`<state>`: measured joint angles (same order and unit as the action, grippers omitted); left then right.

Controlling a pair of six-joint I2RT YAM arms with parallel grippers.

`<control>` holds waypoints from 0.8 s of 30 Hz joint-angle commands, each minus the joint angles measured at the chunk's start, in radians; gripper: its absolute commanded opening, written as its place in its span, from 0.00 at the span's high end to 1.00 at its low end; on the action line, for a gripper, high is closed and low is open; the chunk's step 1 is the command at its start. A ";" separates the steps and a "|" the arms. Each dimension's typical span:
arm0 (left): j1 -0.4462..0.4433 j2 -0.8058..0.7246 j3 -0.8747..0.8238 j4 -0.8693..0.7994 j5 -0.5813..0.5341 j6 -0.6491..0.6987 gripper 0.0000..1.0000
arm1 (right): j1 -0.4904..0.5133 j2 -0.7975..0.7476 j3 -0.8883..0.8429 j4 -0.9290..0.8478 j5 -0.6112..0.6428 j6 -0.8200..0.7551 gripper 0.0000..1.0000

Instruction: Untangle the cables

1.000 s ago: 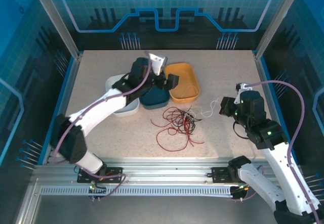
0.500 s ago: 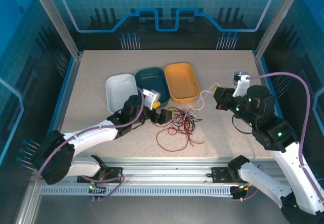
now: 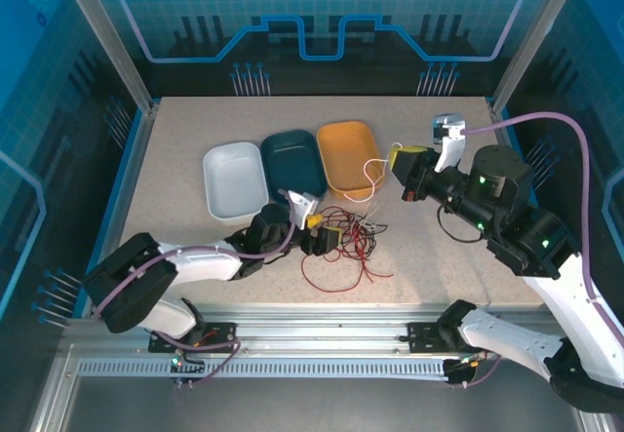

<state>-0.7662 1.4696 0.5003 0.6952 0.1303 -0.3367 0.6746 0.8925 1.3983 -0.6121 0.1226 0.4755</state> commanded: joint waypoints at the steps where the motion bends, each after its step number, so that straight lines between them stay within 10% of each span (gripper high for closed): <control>1: -0.006 0.069 0.009 0.148 0.040 -0.034 0.24 | 0.019 -0.003 0.054 0.044 0.013 -0.034 1.00; 24: -0.074 0.239 0.202 0.005 -0.020 0.113 0.49 | 0.048 0.042 0.232 -0.034 -0.048 -0.091 1.00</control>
<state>-0.8345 1.6886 0.6689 0.7094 0.1268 -0.2333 0.7071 0.9386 1.5730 -0.6430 0.1093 0.4164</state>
